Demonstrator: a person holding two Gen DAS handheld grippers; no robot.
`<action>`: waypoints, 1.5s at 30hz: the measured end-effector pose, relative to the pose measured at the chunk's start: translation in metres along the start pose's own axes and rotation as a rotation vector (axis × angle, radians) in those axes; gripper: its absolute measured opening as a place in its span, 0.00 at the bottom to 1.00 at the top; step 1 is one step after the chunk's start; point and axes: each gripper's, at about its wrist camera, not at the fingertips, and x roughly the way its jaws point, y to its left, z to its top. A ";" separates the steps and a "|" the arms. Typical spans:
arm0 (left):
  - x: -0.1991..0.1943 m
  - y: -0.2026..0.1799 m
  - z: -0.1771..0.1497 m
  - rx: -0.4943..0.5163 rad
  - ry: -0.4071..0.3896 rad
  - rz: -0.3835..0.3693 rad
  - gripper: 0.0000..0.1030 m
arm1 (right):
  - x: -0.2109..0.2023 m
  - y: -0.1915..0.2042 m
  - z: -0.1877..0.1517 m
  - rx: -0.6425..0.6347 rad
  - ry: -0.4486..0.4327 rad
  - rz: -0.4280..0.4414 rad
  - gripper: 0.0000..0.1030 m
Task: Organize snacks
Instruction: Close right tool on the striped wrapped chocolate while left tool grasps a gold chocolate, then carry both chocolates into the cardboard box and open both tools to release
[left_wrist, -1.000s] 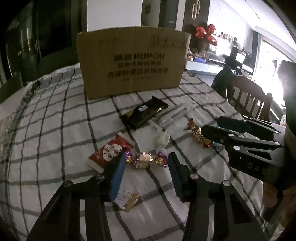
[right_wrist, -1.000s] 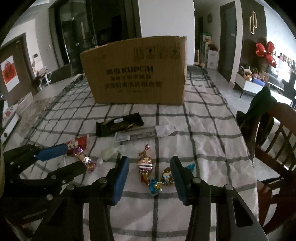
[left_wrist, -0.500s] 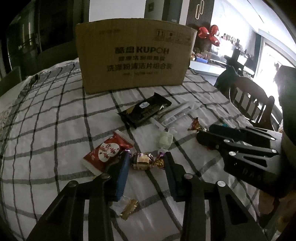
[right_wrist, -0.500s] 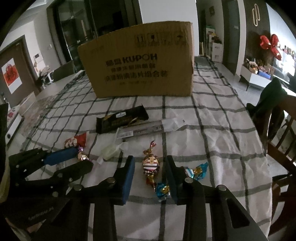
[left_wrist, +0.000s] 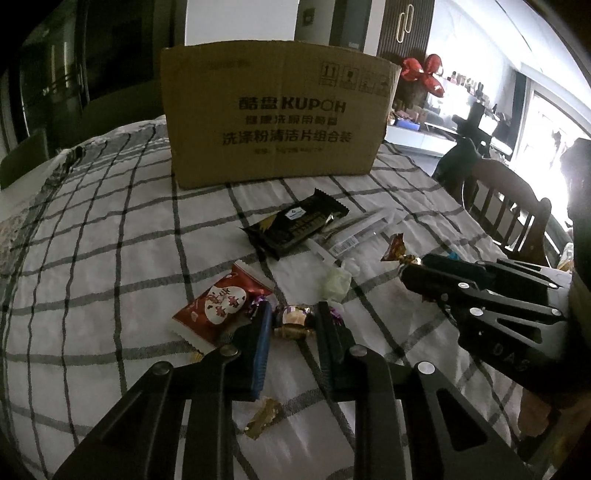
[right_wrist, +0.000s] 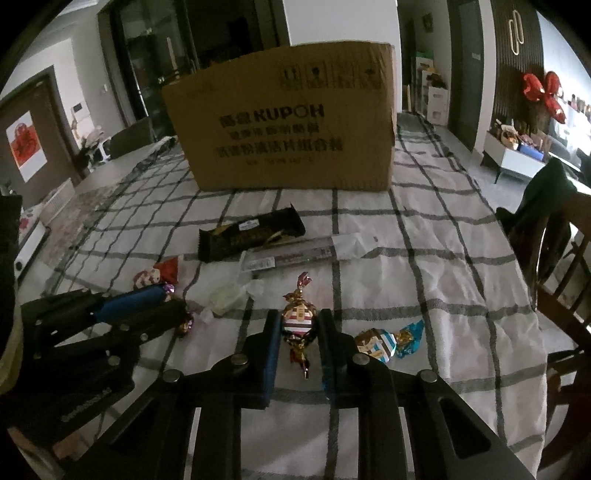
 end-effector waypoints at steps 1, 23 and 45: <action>-0.002 -0.001 0.001 -0.001 -0.004 0.000 0.23 | -0.002 0.000 0.000 0.000 -0.001 0.001 0.21; -0.076 -0.012 0.042 -0.010 -0.174 -0.007 0.23 | -0.068 0.013 0.032 -0.008 -0.155 0.019 0.21; -0.089 0.004 0.139 0.008 -0.330 0.028 0.23 | -0.082 0.006 0.121 -0.024 -0.331 0.024 0.21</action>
